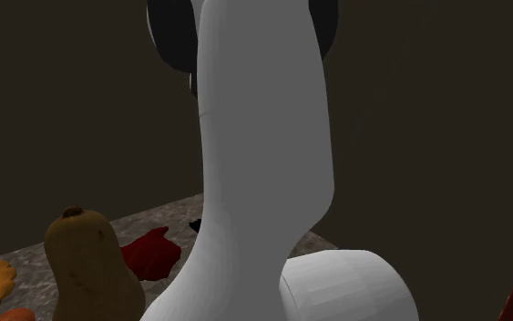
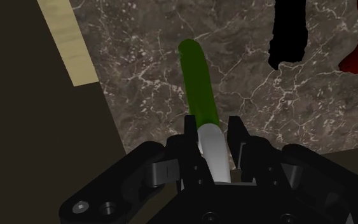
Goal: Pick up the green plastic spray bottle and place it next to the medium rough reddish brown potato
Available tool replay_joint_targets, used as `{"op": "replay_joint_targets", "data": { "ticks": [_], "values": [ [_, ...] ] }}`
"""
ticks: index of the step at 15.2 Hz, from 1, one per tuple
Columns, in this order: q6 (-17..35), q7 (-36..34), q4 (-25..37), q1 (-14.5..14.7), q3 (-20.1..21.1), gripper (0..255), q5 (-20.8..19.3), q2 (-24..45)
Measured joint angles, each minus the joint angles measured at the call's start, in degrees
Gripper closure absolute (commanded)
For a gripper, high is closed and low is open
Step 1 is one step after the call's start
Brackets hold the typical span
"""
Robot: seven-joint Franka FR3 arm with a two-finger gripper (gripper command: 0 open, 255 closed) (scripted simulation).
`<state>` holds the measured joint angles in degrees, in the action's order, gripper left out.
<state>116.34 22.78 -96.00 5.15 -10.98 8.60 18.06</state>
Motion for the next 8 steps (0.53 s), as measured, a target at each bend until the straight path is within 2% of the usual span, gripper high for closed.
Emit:
{"op": "replay_joint_targets", "data": {
  "ticks": [8],
  "values": [
    [-5.6,-0.6,4.5,-0.1,-0.2,255,-0.5,-1.1]
  ]
}}
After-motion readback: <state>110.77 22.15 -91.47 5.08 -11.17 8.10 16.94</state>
